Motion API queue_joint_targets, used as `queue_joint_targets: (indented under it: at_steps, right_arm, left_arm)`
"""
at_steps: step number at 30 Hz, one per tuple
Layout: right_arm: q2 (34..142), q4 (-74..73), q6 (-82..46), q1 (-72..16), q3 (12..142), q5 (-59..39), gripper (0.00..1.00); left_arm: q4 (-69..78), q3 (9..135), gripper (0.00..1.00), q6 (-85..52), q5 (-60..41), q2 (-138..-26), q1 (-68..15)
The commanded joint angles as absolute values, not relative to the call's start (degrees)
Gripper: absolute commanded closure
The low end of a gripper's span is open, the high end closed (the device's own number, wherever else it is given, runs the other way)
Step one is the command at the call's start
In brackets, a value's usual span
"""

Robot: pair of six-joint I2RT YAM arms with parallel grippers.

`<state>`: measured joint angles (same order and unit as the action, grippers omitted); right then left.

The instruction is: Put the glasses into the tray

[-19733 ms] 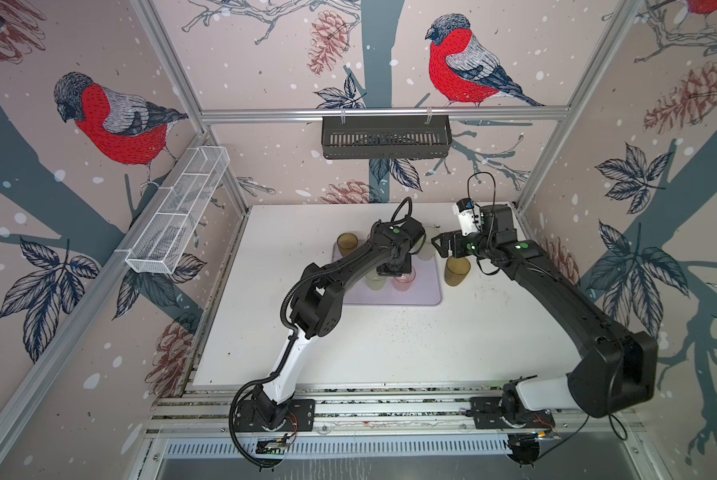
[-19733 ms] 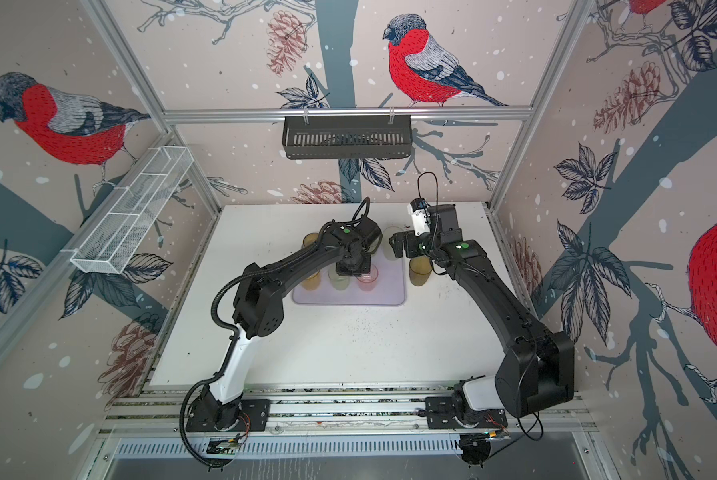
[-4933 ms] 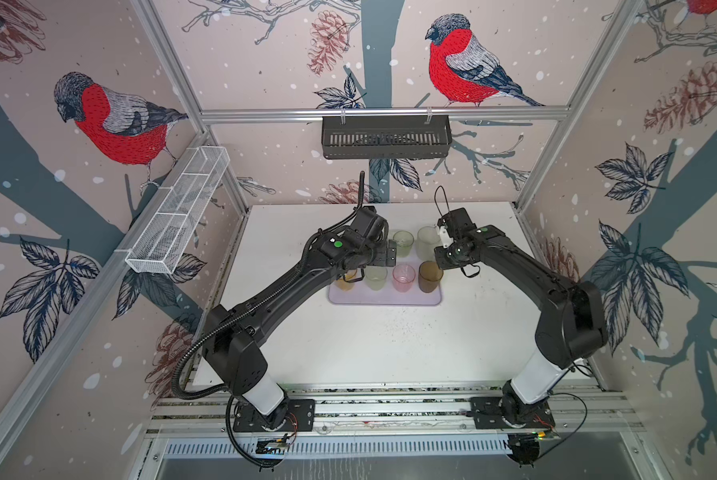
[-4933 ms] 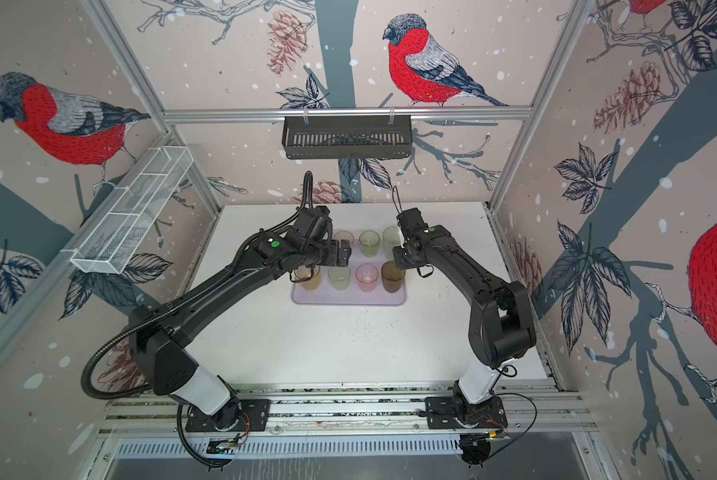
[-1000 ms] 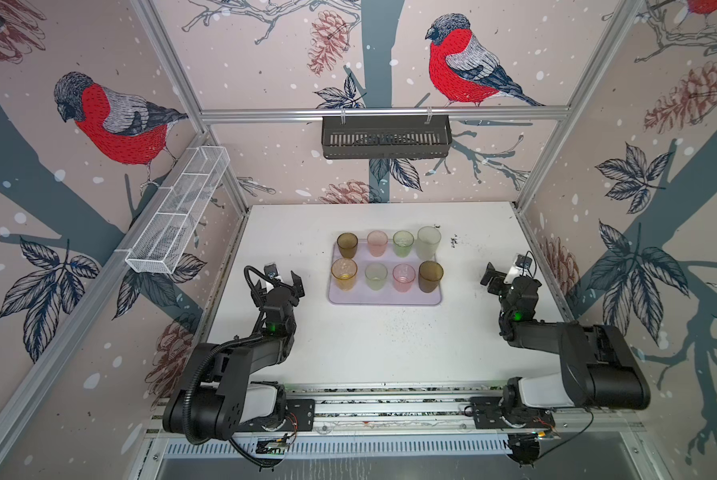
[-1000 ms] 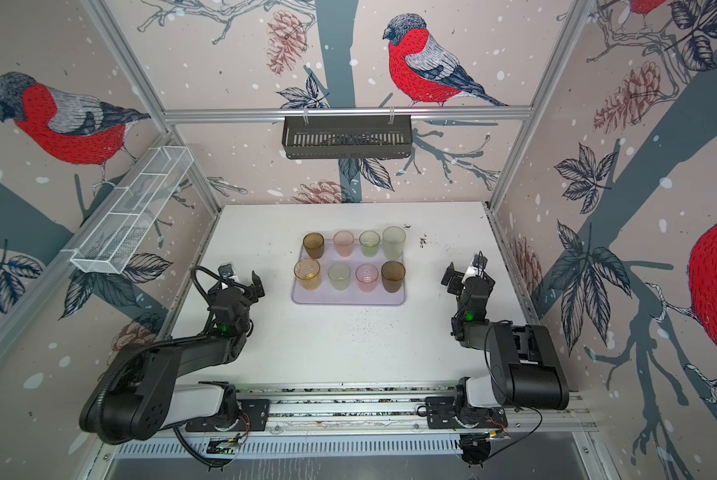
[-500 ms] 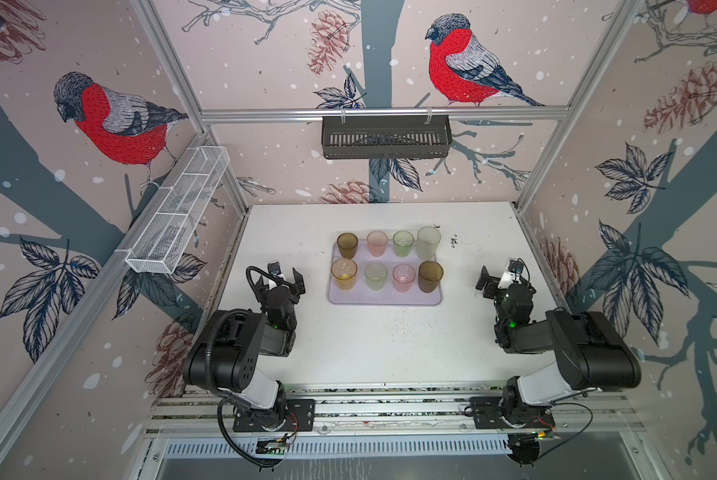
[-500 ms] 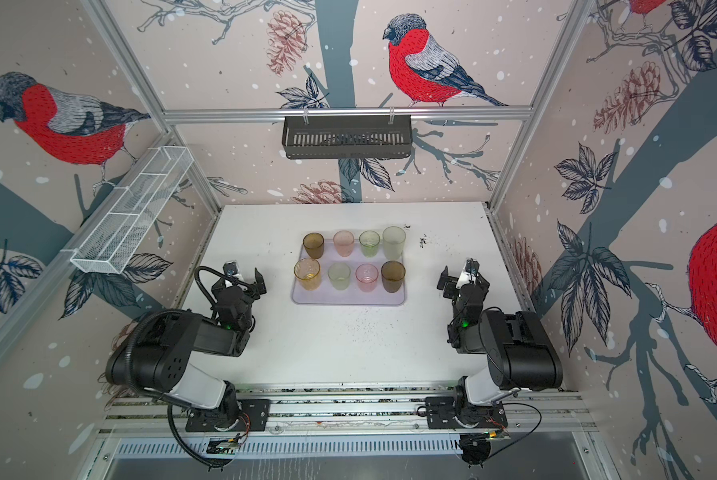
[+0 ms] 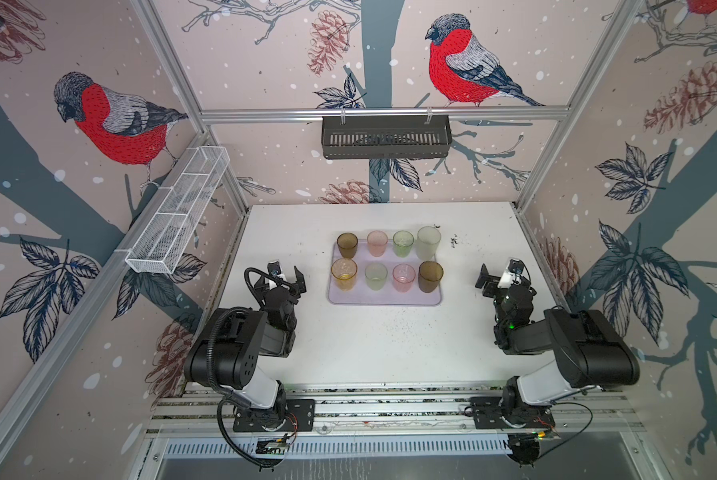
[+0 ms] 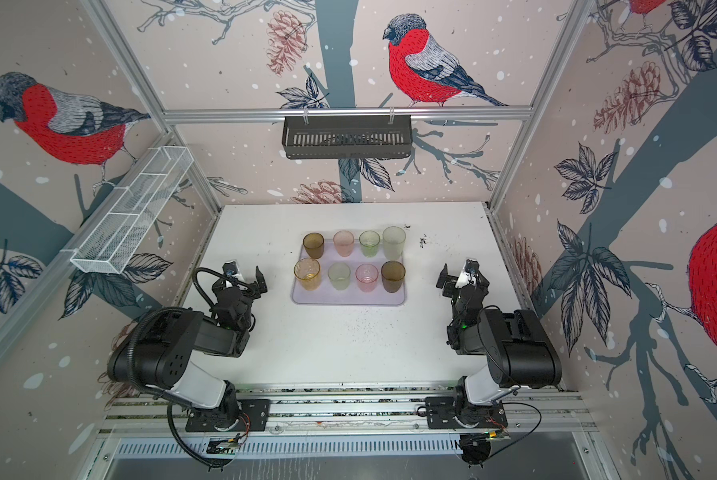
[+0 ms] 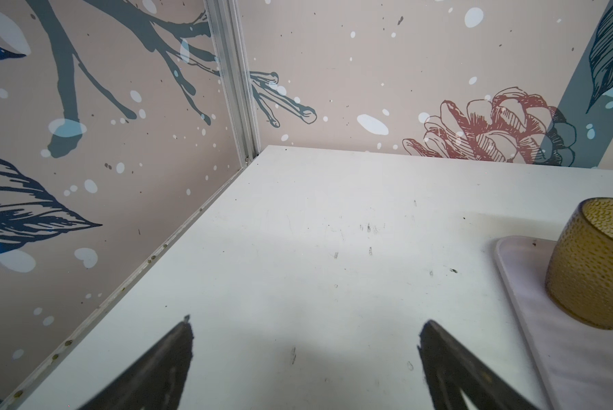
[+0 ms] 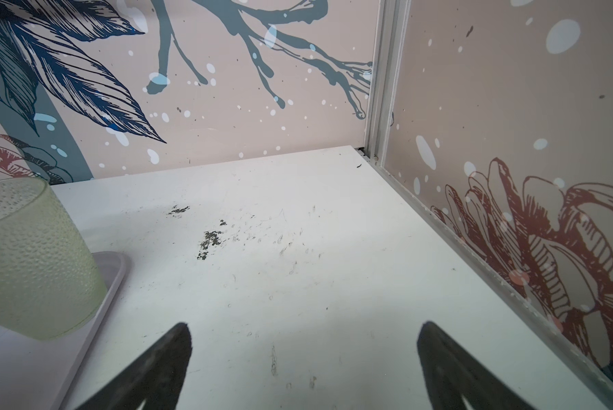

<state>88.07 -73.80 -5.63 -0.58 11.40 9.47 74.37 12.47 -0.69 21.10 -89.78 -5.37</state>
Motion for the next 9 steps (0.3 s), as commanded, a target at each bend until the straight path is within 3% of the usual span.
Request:
queue_joint_targets:
  at_steps: [1,9]
  right_arm:
    - [88.1,-75.7,-4.9,-0.7,11.5,10.3,0.0]
    - [87.9,-75.9,-4.8,-0.7,11.3,10.3,0.0]
  left_arm:
    - [77.8,12.6,0.02,-0.5,20.7,-89.8,-5.3]
    - [77.8,12.4,0.01,-0.4,20.4,-89.8,-5.3]
